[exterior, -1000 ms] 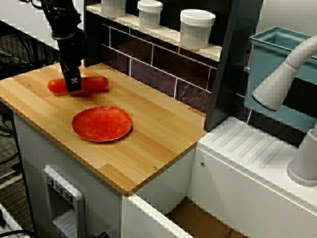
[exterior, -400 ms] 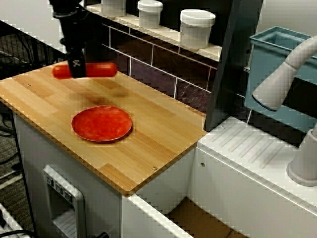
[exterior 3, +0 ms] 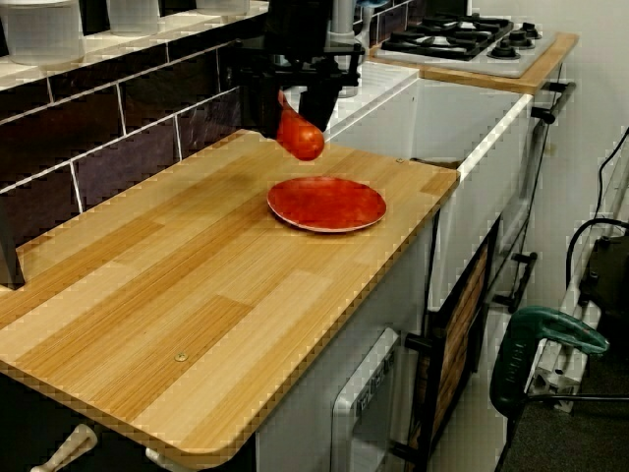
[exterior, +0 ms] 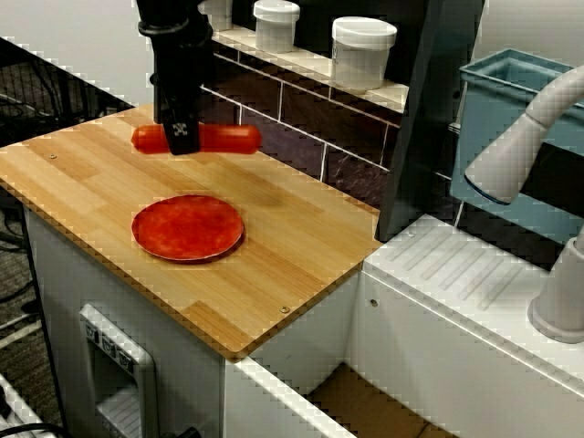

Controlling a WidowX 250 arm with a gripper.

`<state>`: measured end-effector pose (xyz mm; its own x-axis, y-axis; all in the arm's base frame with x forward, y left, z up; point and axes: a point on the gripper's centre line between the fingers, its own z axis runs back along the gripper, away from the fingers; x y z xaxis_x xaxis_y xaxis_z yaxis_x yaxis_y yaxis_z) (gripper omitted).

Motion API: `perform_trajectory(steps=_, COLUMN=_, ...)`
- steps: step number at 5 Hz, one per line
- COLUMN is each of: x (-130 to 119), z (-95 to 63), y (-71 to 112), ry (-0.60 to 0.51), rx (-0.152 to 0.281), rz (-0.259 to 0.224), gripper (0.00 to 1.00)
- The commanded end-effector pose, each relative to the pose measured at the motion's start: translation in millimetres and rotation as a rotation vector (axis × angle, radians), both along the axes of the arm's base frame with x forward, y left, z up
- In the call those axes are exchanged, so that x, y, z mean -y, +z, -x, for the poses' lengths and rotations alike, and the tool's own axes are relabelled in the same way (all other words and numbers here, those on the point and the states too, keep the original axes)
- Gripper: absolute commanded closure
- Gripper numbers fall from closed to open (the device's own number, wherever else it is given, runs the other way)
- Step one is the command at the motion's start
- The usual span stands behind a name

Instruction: Put the object on the plate

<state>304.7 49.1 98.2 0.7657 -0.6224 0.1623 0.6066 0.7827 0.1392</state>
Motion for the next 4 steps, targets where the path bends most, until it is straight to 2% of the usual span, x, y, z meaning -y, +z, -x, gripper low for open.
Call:
perform_trajectory(steps=1, x=16, z=13.6, y=-10.2, ry=-0.049, rx=0.04, rz=-0.06, gripper=1.0)
perform_trajectory(steps=2, x=10, z=19.6, y=-18.4, ry=-0.06, rx=0.028, rz=-0.059, gripper=1.0)
perform_trajectory(steps=4, x=2, z=25.4, y=-18.5, ry=-0.064, rx=0.018, rz=-0.049, gripper=1.0)
